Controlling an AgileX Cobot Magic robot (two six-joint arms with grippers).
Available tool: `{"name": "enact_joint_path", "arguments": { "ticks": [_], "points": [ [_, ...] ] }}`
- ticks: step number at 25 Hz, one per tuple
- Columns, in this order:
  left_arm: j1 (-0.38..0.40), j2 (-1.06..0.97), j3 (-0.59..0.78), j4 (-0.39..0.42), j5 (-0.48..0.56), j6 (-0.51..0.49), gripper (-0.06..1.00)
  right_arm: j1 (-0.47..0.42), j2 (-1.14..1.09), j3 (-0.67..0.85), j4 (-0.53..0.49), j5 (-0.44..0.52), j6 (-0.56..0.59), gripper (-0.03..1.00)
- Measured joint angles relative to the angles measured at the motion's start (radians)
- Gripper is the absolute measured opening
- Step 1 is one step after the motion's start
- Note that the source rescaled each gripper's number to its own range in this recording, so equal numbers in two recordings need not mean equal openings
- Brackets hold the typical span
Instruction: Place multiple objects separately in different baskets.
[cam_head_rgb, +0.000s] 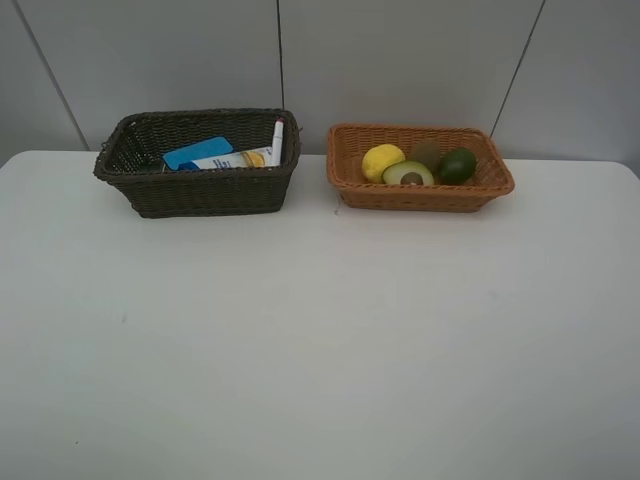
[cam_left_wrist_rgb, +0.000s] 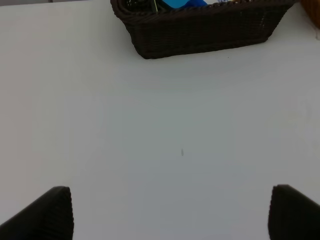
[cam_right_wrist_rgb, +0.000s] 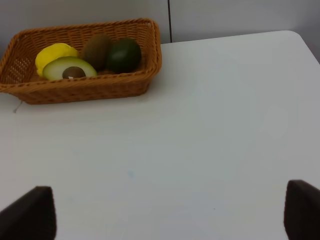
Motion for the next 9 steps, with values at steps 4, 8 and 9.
{"name": "enact_joint_path", "arguments": {
  "ticks": [4,8,9],
  "points": [
    [0.0,0.0,0.0,0.0,0.0,0.0,1.0,0.0,0.0,0.0,0.0,0.0,0.0,1.0],
    [0.0,0.0,0.0,0.0,0.0,0.0,1.0,0.0,0.0,0.0,0.0,0.0,0.0,1.0],
    [0.0,0.0,0.0,0.0,0.0,0.0,1.0,0.0,0.0,0.0,0.0,0.0,0.0,1.0]
  ]
}}
